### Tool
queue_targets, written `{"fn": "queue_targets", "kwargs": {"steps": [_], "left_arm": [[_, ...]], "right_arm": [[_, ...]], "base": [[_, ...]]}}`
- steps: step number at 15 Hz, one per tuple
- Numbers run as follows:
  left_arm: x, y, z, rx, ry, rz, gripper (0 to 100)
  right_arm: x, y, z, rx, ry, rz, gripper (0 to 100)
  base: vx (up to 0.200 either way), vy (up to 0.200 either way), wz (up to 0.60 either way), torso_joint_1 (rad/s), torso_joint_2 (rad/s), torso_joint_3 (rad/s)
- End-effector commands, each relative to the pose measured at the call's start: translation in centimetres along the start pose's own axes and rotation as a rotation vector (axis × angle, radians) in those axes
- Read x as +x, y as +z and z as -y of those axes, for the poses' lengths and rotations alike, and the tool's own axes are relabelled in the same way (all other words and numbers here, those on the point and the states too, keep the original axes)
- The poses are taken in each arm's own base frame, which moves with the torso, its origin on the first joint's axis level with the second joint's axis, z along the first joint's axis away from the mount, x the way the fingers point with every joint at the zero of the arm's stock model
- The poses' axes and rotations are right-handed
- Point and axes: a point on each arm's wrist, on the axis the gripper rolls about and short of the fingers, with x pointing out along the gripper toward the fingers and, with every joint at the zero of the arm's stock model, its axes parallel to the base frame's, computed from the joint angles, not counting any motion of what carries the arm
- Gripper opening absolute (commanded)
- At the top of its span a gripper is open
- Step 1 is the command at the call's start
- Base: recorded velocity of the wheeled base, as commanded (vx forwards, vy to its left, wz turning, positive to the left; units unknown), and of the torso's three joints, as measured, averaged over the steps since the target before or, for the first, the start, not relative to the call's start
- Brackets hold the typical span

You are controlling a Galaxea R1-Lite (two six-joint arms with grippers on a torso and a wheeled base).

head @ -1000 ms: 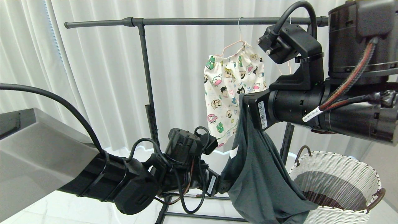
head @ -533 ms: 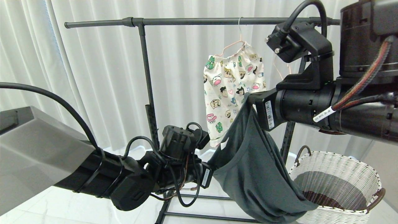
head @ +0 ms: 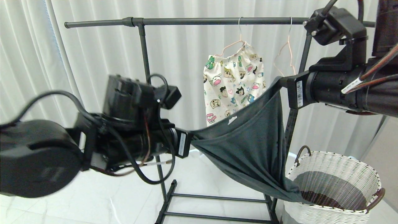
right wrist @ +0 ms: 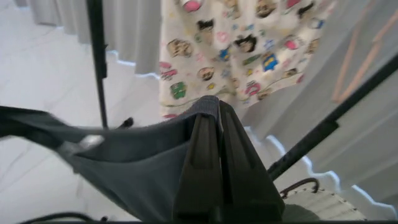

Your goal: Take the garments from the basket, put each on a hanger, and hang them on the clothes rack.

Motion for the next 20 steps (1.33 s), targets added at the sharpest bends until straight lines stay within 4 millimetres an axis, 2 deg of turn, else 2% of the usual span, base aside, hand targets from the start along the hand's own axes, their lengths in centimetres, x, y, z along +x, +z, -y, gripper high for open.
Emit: {"fn": "queue_targets", "kwargs": {"steps": [1, 3, 4, 7, 10, 12, 16, 20], "left_arm": [[-10.0, 7.6, 0.4, -0.009, 0.015, 0.233, 0], [-12.7, 10.5, 1.3, 0.007, 0.062, 0.279, 0], [-13.6, 11.1, 1.4, 0.023, 0.114, 0.275, 0], [-14.8, 11.2, 1.2, 0.090, 0.254, 0.285, 0], [-16.2, 10.8, 3.0, 0.125, 0.179, 0.310, 0], [-16.6, 10.6, 3.7, 0.137, 0.141, 0.316, 0], [-16.9, 11.0, 3.2, 0.193, 0.174, 0.324, 0], [-16.9, 10.9, 3.2, 0.196, 0.173, 0.322, 0]], "right_arm": [[-1.4, 0.9, 1.2, 0.016, -0.013, 0.045, 0], [-2.1, 2.1, 2.4, 0.002, -0.001, 0.094, 0], [-2.4, 3.0, 3.1, -0.002, 0.000, 0.130, 0], [-3.2, 5.0, 4.5, 0.009, -0.003, 0.208, 0], [-4.6, 5.6, 4.8, -0.020, -0.005, 0.241, 0], [-5.6, 6.0, 5.1, -0.055, -0.009, 0.264, 0], [-8.5, 6.8, 5.8, -0.088, 0.017, 0.238, 0], [-9.4, 6.6, 6.0, -0.092, 0.015, 0.214, 0]], "base": [[0.000, 0.000, 0.00, 0.000, 0.00, 0.000], [0.000, 0.000, 0.00, 0.000, 0.00, 0.000], [0.000, 0.000, 0.00, 0.000, 0.00, 0.000], [0.000, 0.000, 0.00, 0.000, 0.00, 0.000], [0.000, 0.000, 0.00, 0.000, 0.00, 0.000], [0.000, 0.000, 0.00, 0.000, 0.00, 0.000], [0.000, 0.000, 0.00, 0.000, 0.00, 0.000], [0.000, 0.000, 0.00, 0.000, 0.00, 0.000]]}}
